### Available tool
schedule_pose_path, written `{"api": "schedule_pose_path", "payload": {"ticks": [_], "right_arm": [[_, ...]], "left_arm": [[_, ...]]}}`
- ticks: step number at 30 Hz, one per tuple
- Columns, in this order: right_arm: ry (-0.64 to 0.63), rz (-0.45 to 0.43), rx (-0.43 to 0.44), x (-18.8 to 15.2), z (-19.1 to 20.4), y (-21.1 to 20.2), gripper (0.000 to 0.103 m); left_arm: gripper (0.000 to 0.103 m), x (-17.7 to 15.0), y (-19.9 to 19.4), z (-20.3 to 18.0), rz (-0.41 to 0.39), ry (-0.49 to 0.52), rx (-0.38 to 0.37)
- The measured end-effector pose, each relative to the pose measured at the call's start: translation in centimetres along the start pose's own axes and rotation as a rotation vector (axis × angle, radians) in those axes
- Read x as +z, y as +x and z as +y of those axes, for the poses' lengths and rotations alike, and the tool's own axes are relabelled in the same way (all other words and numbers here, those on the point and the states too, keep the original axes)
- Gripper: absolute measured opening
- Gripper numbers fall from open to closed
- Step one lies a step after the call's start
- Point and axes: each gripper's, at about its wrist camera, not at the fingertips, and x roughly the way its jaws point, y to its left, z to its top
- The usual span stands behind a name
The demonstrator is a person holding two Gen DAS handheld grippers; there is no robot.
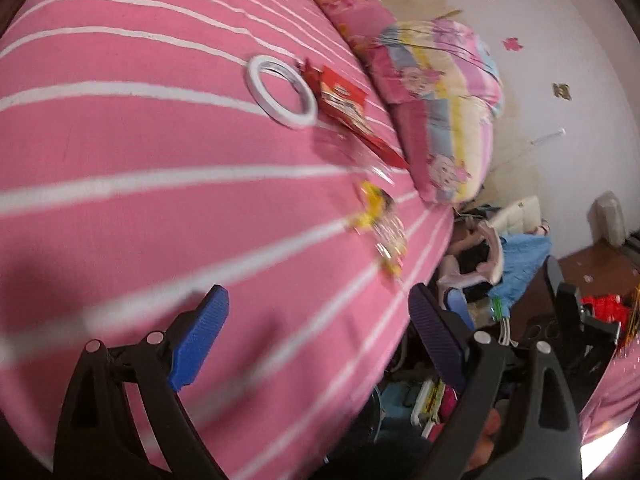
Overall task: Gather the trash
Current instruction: 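Move both tools back to the tape roll and red snack bag, then grasp the white tape roll with the left tool while the right tool grasps the red snack bag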
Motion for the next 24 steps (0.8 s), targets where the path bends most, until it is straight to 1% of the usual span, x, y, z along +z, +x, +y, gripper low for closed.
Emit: {"api": "schedule_pose_path", "payload": {"ticks": [2, 3, 5, 8, 10, 13, 17, 21, 24], "right_arm": [[-0.003, 0.002, 0.008, 1.1, -0.5, 2.2, 0.091], [0.002, 0.005, 0.012, 1.4, -0.7, 3.0, 0.091], [0.028, 0.011, 0.021, 2.5, -1.3, 5.0, 0.091], [0.052, 0.014, 0.036, 3.9, -2.0, 7.5, 0.091], [0.065, 0.011, 0.022, 5.1, -2.6, 9.1, 0.091], [0.118, 0.016, -0.001, 6.1, -4.1, 10.6, 0.091], [0.208, 0.014, 0.006, 7.2, -5.8, 12.1, 0.091], [0.194, 0.012, 0.018, 8.2, -5.8, 13.5, 0.089], [0.189, 0.006, 0.025, 8.6, -5.9, 14.0, 0.086]], "left_arm": [[0.088, 1.7, 1.0, 0.6, 0.001, -0.014, 0.015], [0.088, 3.0, 1.8, 1.1, 0.001, -0.034, 0.021], [0.088, 4.7, 3.0, 1.8, 0.005, -0.068, 0.022], [0.088, 7.5, 4.3, 3.0, -0.003, -0.146, 0.0], [0.088, 9.2, 5.3, 3.5, -0.003, -0.18, -0.007], [0.087, 10.8, 6.4, 3.8, 0.0, -0.212, -0.003], [0.087, 12.6, 7.8, 3.5, 0.009, -0.223, 0.026], [0.087, 14.5, 8.9, 3.7, -0.006, -0.262, 0.007], [0.086, 15.3, 9.6, 3.2, -0.019, -0.241, 0.004]]}}
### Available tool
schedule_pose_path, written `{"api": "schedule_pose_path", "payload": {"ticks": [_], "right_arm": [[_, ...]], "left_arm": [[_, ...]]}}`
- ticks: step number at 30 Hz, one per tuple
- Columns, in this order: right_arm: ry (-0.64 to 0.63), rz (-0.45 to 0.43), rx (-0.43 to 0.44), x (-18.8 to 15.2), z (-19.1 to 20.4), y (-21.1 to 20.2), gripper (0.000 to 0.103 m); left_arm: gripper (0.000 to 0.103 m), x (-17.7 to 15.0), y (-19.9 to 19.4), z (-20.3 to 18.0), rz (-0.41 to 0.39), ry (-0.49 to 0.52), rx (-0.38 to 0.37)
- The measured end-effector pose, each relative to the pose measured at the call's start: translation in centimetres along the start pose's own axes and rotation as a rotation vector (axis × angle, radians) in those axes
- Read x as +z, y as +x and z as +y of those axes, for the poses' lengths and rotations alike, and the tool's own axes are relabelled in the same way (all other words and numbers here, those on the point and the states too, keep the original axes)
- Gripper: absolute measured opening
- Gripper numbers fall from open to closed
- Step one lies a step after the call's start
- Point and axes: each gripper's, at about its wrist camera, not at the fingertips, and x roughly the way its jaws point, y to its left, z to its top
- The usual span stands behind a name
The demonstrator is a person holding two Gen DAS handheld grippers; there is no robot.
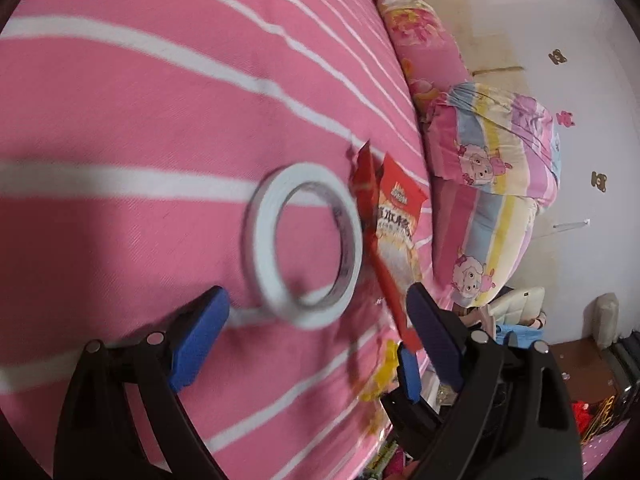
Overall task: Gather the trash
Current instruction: 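Grasp the white tape roll with the left tool while the right tool grasps the red snack bag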
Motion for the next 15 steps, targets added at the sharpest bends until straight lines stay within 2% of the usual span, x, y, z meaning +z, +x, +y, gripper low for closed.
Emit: {"api": "schedule_pose_path", "payload": {"ticks": [4, 7, 8, 9, 11, 15], "right_arm": [[0.023, -0.011, 0.008, 0.6, -0.9, 0.4, 0.076], [0.05, -0.014, 0.014, 1.3, -1.7, 1.2, 0.063], [0.062, -0.013, 0.017, 1.7, -1.9, 1.6, 0.05], [0.067, -0.009, 0.017, 1.6, -2.1, 1.5, 0.033], [0.057, -0.006, 0.003, 1.8, -2.3, 1.5, 0.016], [0.024, 0.001, 0.004, 1.8, -2.1, 1.7, 0.009]], "left_arm": [[0.047, 0.8, 1.8, 0.3, 0.022, -0.021, -0.032], [0.03, 1.3, 2.5, 0.9, 0.023, -0.068, -0.039], [0.026, 1.4, 2.6, 1.0, 0.025, -0.079, -0.04], [0.018, 1.4, 2.8, 1.1, 0.027, -0.085, -0.039], [0.014, 1.4, 3.2, 1.3, 0.034, -0.096, -0.055], [0.013, 1.2, 2.9, 0.7, 0.022, -0.08, -0.056]]}}
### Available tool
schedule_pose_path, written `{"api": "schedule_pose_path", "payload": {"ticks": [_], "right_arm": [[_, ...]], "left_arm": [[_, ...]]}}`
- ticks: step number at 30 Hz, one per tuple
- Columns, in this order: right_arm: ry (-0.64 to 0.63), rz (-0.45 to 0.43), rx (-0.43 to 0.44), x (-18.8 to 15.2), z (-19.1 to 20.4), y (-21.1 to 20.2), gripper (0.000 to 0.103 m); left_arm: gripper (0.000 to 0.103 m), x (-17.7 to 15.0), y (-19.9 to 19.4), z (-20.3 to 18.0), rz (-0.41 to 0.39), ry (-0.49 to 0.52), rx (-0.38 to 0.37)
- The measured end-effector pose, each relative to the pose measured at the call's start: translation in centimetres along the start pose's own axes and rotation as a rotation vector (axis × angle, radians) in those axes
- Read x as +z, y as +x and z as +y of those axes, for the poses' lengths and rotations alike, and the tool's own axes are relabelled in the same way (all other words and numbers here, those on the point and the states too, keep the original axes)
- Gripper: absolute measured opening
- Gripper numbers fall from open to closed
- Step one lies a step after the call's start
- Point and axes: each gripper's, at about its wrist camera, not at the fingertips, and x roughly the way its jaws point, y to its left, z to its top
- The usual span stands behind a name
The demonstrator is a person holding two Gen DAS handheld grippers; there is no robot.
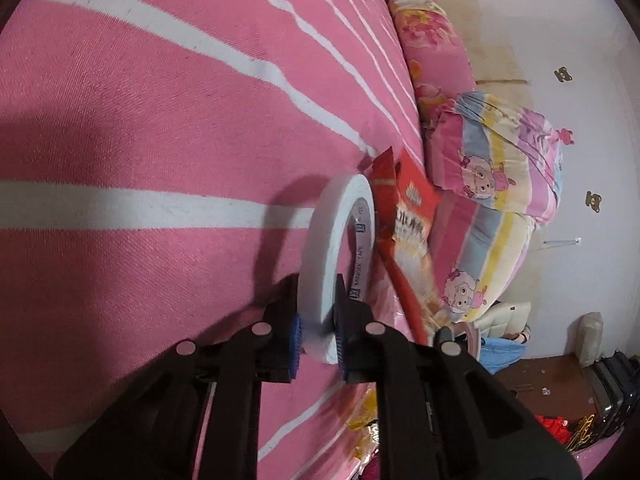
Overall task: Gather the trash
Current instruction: 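Grasp the white tape roll with the left tool while the right tool grasps the red snack bag, then carry the tape roll and snack bag in both tools over the wastebasket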
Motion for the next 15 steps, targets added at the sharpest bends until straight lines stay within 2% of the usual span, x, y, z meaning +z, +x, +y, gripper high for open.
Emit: {"api": "schedule_pose_path", "payload": {"ticks": [8, 15], "right_arm": [[-0.094, -0.011, 0.04, -0.2, 2.1, -0.6, 0.007], [-0.13, -0.006, 0.07, -1.7, 3.0, -2.4, 0.007]], "left_arm": [[0.009, -0.6, -2.5, -1.1, -0.048, 0.028, -0.035], [0.009, -2.7, -5.8, -0.8, -0.07, 0.043, -0.077]]}}
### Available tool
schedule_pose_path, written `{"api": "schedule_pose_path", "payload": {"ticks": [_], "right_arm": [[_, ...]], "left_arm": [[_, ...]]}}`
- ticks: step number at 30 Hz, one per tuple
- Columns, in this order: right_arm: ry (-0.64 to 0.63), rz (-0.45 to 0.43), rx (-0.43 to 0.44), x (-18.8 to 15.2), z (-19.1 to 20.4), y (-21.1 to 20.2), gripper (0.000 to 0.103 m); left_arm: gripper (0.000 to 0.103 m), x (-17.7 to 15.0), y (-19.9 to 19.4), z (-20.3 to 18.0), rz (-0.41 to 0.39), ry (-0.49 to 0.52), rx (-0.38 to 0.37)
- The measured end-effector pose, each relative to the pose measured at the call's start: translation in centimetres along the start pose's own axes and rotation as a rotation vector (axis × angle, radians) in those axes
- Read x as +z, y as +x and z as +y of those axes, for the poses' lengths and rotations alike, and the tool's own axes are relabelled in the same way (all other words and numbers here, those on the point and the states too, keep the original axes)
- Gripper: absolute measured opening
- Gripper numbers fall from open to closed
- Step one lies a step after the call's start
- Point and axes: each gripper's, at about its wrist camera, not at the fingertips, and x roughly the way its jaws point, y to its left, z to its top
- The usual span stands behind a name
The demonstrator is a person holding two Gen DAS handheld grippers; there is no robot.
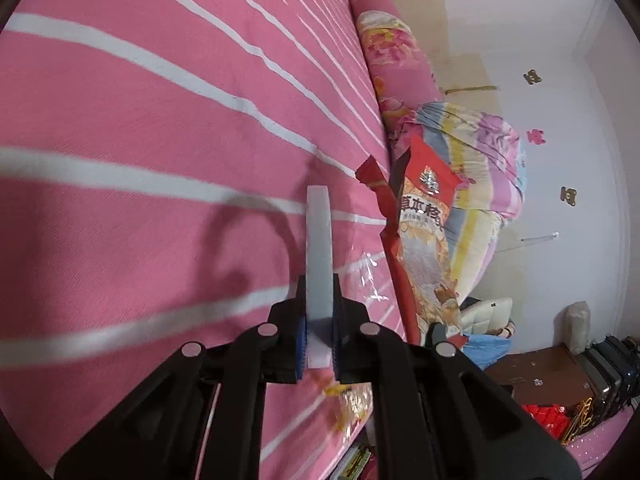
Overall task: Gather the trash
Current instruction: 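Carry the tape roll and snack bag in both tools over the wastebasket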
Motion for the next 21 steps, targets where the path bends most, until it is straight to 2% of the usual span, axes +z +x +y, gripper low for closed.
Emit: {"api": "schedule_pose_path", "payload": {"ticks": [4, 9, 14, 21], "right_arm": [[0.011, 0.023, -0.004, -1.6, 0.5, -0.9, 0.007], [-0.071, 0.061, -0.021, -3.7, 2.9, -1.6, 0.007], [-0.107, 0.082, -0.013, -6.7, 5.0, -4.3, 0.007], [-0.166, 0.108, -0.047, -11.2, 7.6, -8.9, 0.007]], "left_arm": [[0.009, -1.8, -2.1, 0.7, -0.018, -0.01, -0.008], [0.009, -4.6, -5.3, 1.1, -0.045, 0.014, -0.018], [0.009, -8.1, -8.6, 1.9, -0.053, 0.02, -0.058], [0.009, -12.7, -13.4, 2.3, -0.08, 0.045, -0.098]]}}
